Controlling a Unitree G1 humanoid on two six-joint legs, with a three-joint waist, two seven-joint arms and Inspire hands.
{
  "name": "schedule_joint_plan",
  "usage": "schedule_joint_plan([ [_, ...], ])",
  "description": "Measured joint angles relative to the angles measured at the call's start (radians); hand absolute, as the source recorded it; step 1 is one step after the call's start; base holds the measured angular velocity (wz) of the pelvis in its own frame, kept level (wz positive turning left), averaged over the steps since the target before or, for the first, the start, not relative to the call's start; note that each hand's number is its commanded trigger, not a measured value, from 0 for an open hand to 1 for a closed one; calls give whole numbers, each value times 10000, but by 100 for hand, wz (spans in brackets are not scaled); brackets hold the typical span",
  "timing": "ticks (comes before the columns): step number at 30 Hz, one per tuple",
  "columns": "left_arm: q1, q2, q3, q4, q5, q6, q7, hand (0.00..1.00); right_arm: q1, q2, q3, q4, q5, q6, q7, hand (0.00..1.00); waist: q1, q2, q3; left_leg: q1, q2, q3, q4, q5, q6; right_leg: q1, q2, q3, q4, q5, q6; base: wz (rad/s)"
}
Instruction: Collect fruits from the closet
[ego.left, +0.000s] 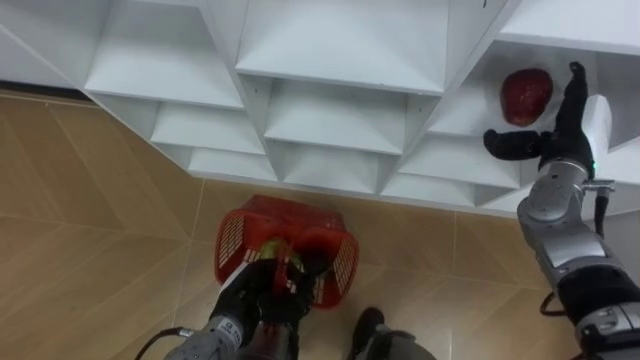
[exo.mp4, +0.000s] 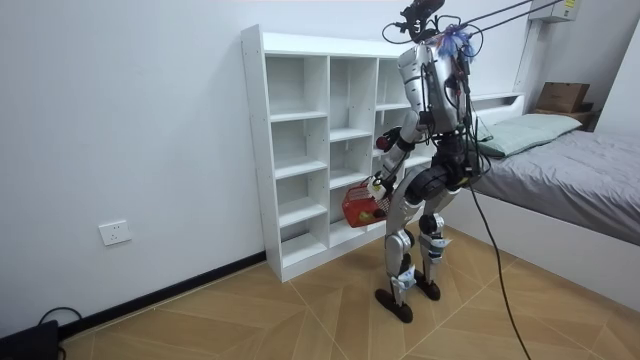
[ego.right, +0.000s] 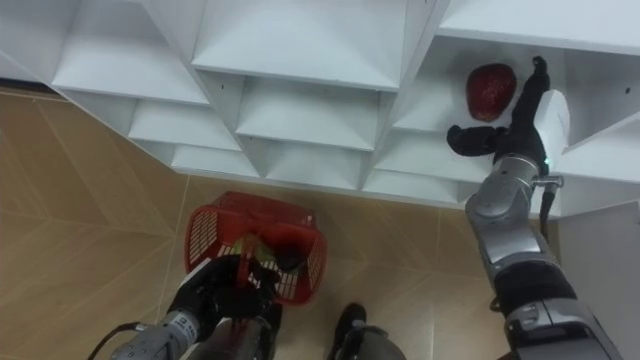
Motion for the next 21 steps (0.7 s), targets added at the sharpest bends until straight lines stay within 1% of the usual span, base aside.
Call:
schedule_joint_plan([
  [6, 15, 3, 6, -2, -541, 10, -34, 100, -1, -6, 176, -37, -566, 74, 200, 0, 64, -10, -1, -10, 5, 4, 54, 4, -7, -6, -1, 12, 57, -3, -7, 0],
  [12, 34, 4, 8, -78, -547, 7, -59, 100, -1, 4, 242, -36, -804, 165, 324, 0, 62, -68, -10, -90, 6, -51, 137, 2, -5, -9, -1, -39, 60, 1, -5, 2],
  [15, 34, 4, 7, -79, -546, 7, -61, 100, -1, 20, 245, -36, -860, 179, 333, 0, 71, -112, -32, -104, 7, -76, 151, 2, -6, -5, -2, -63, 59, 4, -9, 1],
  [21, 35, -10, 5, -80, -547, 7, -61, 100, -2, 20, 256, -36, -905, 193, 541, 0, 153, -118, -36, -104, 6, -82, 154, 2, -6, -1, 1, -65, 56, 17, -11, 0],
])
